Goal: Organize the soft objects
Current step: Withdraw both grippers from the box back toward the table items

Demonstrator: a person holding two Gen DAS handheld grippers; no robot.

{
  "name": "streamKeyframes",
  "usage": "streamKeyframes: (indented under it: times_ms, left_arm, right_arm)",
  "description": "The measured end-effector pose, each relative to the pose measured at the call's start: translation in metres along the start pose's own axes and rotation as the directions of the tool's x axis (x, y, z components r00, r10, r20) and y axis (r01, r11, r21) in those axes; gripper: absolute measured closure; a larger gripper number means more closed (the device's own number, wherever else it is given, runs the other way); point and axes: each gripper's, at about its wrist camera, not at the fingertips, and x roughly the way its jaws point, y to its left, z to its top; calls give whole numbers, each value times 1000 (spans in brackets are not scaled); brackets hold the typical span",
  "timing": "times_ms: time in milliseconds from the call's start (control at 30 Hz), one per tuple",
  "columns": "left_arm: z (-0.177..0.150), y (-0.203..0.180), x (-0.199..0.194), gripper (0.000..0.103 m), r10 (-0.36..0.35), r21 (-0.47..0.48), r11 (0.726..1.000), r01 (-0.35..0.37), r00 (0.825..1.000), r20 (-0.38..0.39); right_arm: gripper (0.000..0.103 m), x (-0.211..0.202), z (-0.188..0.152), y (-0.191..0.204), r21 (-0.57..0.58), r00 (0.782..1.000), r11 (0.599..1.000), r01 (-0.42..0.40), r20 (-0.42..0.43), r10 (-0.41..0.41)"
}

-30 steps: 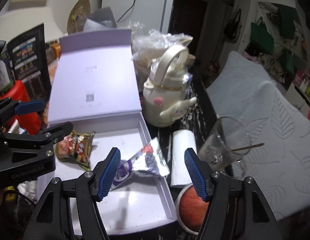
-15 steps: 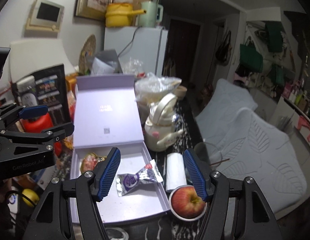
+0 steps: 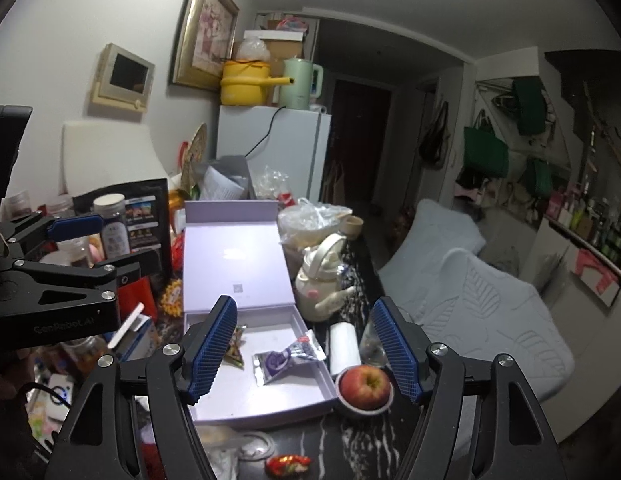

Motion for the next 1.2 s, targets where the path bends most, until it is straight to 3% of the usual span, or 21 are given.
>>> streamKeyframes:
  times_ms: [100, 167, 300, 633, 1200]
  left_arm:
    - [-5, 1, -19, 3, -9, 4, 1000, 9, 1000, 16]
    - [-10, 1, -32, 2, -10, 9, 1000, 10, 999, 43]
    - [-20, 0, -54, 2, -7, 28, 1000, 5, 998, 66]
    - [-57, -3, -84, 1, -58, 49, 997, 56, 997, 43]
    - [-143, -2, -86, 1, -131, 30, 990, 135, 987, -87]
  right_arm:
    - [27, -22, -3, 2, 12, 1000, 1000, 0, 26, -1]
    - [22, -37, -6, 5, 18, 999, 1000, -1, 44, 0]
    - [17, -60, -15, 14, 14, 999, 1000, -6, 52, 5]
    - [15, -98, -48, 34, 32, 999, 999, -34, 26, 34]
    - [15, -115, -135, 51, 155, 994, 986, -62, -78, 75]
